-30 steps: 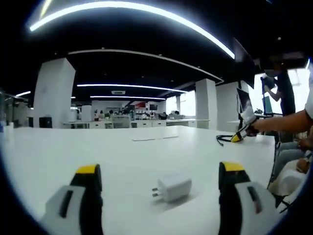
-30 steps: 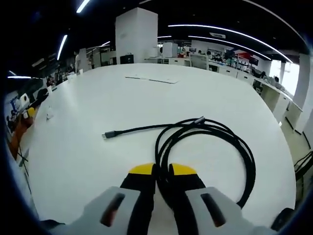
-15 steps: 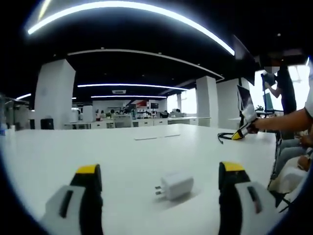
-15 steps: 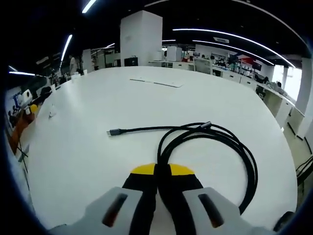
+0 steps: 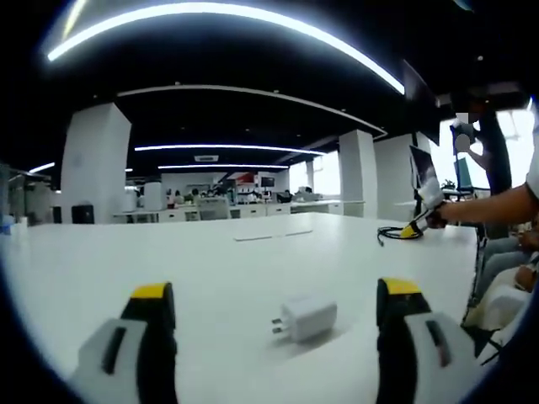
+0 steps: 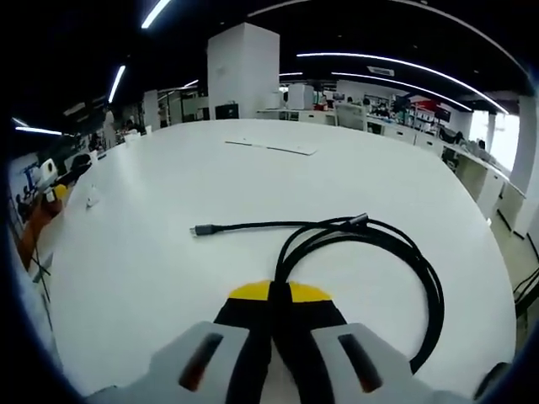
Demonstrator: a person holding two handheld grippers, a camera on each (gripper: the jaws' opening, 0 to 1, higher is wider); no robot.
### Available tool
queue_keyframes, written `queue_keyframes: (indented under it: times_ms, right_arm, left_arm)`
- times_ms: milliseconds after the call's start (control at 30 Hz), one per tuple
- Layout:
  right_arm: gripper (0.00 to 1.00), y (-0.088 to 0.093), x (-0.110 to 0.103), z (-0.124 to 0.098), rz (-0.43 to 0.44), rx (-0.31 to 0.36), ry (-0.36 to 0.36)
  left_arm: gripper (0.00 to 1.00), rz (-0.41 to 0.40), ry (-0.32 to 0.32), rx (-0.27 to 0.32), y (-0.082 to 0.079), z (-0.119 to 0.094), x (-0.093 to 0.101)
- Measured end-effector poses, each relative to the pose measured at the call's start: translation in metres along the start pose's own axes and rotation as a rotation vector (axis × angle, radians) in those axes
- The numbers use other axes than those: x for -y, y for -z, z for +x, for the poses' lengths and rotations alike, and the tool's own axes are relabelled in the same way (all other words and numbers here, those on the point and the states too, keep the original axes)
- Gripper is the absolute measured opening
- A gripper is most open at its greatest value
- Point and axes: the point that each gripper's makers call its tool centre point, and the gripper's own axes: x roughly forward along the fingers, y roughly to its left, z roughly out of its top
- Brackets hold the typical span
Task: Plug the desk Type‑C cable into the charger adapter.
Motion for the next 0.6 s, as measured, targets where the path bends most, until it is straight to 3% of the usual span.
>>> queue_keyframes:
  times_ms: [600]
  right_arm:
    - [0.01,-0.003,-0.013,-0.006,0.005,0.020,-0.003]
  left_arm:
    - [1.00,-0.003,-0.005,0.001,-0.001,-0.003,-0.001]
